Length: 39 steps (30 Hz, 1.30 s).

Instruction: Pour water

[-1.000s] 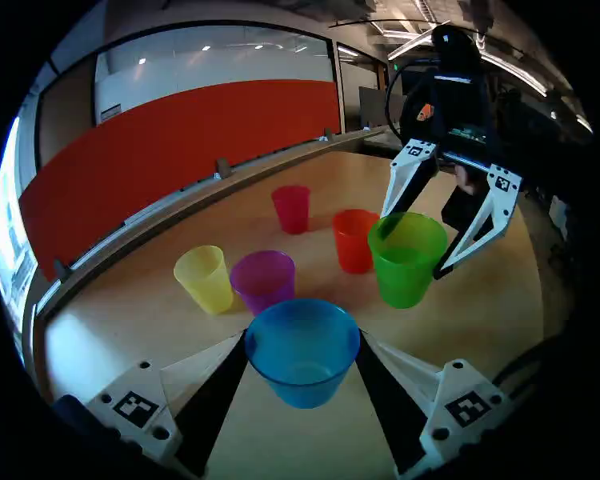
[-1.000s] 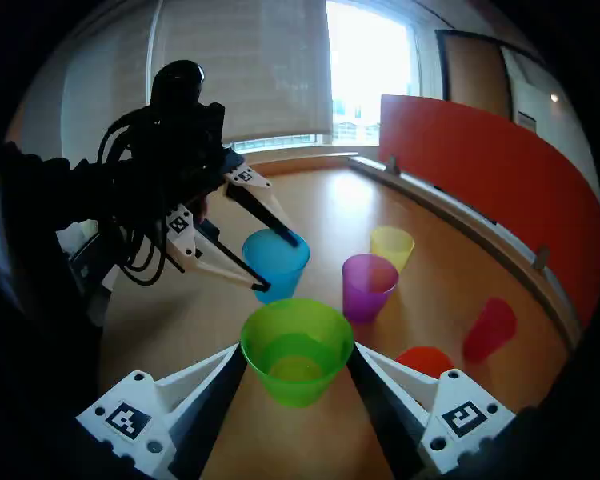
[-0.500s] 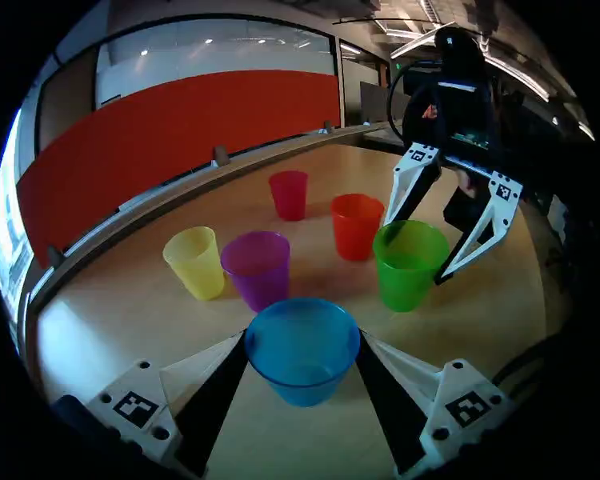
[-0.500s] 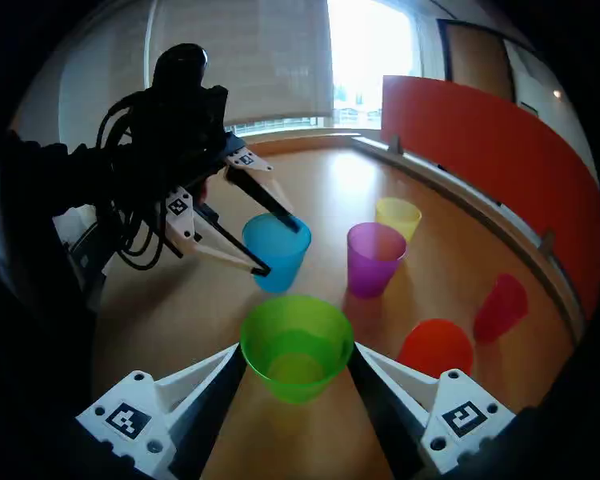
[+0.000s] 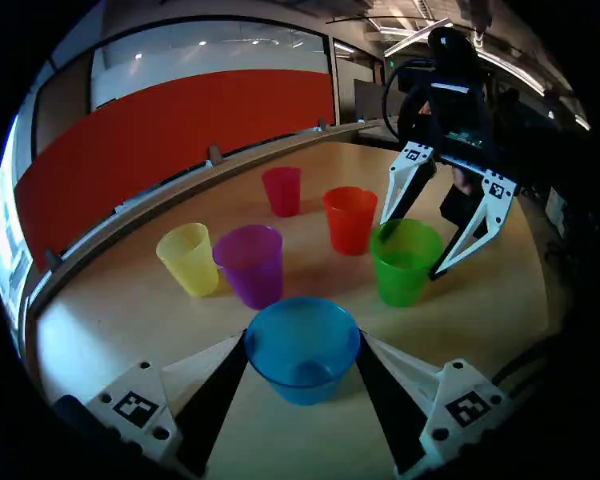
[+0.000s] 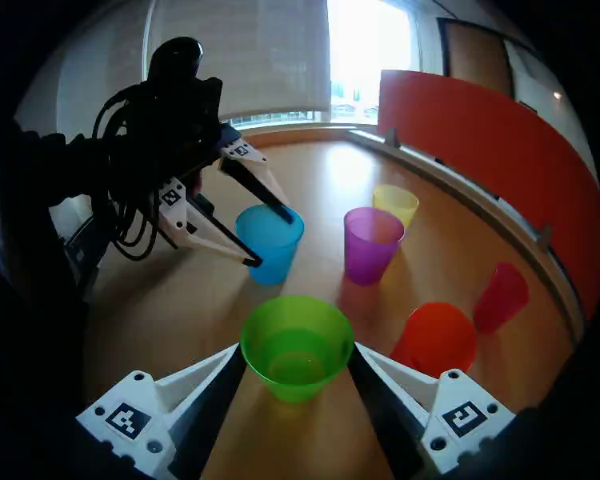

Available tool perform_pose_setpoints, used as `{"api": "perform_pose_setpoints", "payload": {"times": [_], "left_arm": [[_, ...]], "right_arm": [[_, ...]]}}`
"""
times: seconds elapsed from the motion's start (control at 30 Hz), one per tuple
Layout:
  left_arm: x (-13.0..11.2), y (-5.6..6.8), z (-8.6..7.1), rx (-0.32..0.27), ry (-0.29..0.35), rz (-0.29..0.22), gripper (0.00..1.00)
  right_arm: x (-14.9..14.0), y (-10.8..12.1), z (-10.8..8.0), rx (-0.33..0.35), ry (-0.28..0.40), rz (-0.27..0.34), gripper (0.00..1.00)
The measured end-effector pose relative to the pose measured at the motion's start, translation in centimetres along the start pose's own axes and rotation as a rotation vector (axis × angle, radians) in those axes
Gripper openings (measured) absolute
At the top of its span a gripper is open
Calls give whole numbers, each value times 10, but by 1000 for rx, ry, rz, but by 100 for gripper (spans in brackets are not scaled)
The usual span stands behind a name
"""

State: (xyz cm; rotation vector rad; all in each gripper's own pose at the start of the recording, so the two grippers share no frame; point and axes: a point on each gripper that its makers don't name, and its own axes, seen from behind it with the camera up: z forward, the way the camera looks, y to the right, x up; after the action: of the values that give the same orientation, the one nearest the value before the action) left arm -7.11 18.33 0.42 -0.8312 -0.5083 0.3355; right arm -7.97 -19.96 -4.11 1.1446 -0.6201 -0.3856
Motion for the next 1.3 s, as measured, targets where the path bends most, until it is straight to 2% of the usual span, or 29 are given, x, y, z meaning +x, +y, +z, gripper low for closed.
{"api": "perform_pose_setpoints", "payload": {"times": [0.37, 0.57, 0.67, 0.77, 1.07, 1.3], "left_arm": [[-6, 0, 0, -1, -5, 8, 89], [-17, 3, 3, -3, -34, 20, 89], [-17, 1, 4, 3, -34, 13, 89], [-18, 0, 2, -5, -41, 3, 89], [-21, -1, -4, -2, -73, 33, 90], [-30, -4, -13, 9, -96, 26, 92]], "right_arm": [[-7, 0, -2, -3, 4, 15, 91], [-11, 0, -3, -9, -1, 14, 92], [-13, -1, -2, -11, -6, 25, 95], [-14, 0, -2, -11, -7, 37, 99], [-15, 0, -5, -19, -9, 36, 100], [-22, -2, -9, -27, -12, 47, 100]]}}
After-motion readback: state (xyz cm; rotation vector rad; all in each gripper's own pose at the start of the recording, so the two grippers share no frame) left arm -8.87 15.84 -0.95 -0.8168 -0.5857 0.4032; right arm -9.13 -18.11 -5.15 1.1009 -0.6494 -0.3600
